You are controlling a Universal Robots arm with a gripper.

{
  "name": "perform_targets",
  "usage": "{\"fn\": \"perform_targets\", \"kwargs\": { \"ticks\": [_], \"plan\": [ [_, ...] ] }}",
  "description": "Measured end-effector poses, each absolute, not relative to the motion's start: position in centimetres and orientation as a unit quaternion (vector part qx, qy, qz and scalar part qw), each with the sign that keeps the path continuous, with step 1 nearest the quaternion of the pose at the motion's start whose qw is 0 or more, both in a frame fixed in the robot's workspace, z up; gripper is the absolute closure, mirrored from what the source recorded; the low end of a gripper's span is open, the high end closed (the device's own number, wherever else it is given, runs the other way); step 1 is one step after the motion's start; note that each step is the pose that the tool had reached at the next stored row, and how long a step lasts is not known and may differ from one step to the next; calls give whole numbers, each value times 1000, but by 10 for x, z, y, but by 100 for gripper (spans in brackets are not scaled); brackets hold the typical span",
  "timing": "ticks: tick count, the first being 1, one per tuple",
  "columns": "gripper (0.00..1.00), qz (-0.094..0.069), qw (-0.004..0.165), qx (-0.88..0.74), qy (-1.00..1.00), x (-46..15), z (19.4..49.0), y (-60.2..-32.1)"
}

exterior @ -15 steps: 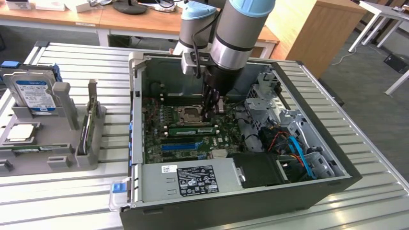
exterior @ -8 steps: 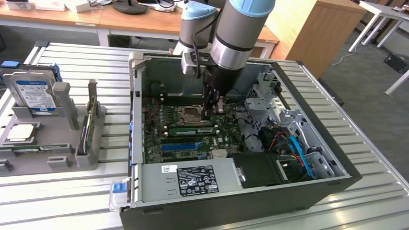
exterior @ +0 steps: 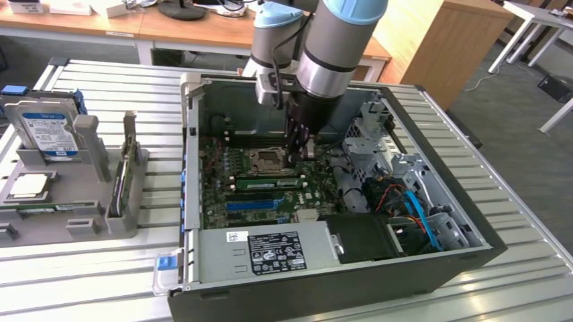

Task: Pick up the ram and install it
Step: 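Press down the ram until it locks into place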

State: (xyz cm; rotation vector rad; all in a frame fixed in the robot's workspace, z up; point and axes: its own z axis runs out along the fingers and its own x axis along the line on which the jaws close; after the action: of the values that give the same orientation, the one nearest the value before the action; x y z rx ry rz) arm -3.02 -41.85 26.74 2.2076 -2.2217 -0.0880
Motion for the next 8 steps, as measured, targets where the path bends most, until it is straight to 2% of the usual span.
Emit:
{"fn": "perform_targets", "kwargs": {
  "ticks": [8],
  "plan": [
    [89,-29,4,705,-709,-12,267,-419]
  ]
}}
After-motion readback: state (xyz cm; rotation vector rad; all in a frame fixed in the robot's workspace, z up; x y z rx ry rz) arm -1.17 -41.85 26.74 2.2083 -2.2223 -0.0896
